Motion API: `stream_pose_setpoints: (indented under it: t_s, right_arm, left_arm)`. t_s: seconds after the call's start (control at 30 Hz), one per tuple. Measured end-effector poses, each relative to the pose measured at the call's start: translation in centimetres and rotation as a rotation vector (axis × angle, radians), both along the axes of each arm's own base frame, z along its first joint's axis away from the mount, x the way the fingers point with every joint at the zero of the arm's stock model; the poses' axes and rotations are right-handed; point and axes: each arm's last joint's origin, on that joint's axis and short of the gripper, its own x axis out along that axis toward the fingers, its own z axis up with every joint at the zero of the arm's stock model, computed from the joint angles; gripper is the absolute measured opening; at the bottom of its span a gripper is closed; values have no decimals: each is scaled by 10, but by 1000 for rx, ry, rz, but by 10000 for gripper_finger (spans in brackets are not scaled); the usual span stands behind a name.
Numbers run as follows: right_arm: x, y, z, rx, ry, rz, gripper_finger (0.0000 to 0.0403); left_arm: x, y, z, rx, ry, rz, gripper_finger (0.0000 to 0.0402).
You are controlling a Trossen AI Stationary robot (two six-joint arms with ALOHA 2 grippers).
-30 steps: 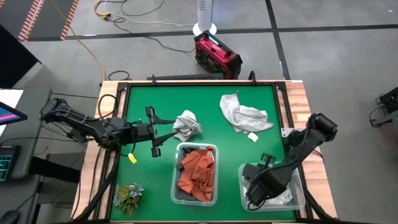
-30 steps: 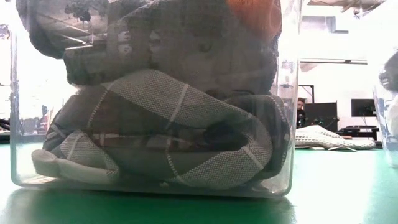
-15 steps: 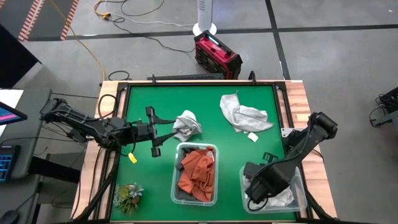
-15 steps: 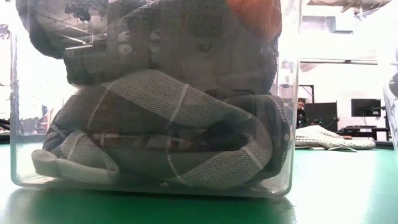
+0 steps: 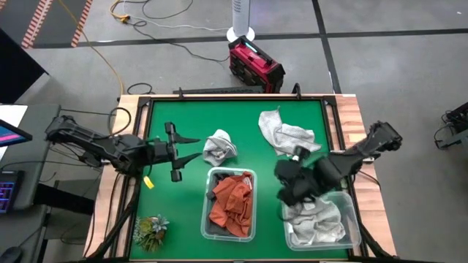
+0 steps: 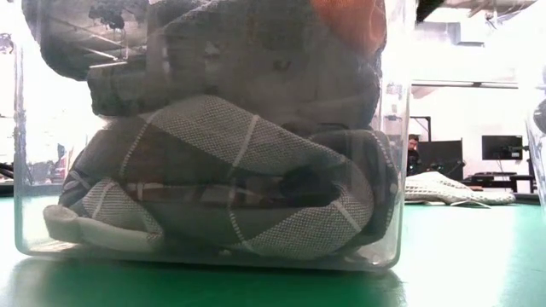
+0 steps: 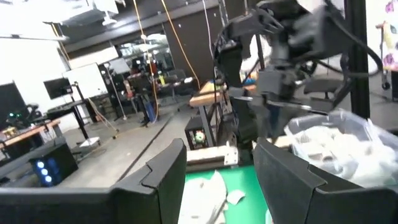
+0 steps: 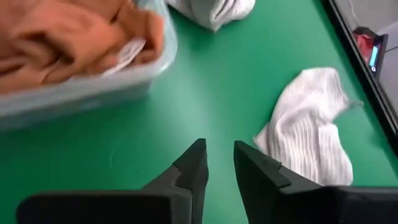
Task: Sort towels by color in basket
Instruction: Put the left light grey towel into the right transparent bin
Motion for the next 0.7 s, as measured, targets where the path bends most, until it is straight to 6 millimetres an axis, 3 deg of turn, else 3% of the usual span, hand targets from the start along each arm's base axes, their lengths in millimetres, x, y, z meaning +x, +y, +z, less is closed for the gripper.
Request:
stream_pose_setpoints:
  t_s: [0.2,0.37,0.57,0.7]
  right_arm:
    - [41,-54,-5,-96,-42,78,110]
    - [57,-102,-13,-141,-65,64,118]
    - [56,-145,-51,-66,-116,84,133]
    - [47,-154,-70,-81,-130,72,137]
  left_arm:
    - [-5,3,-10,46,131,6,178]
    - [-1,15,-29,71,309,81,178]
    - [12,44,-44,3,395,374,178]
    - [23,67,-48,-88,349,504,178]
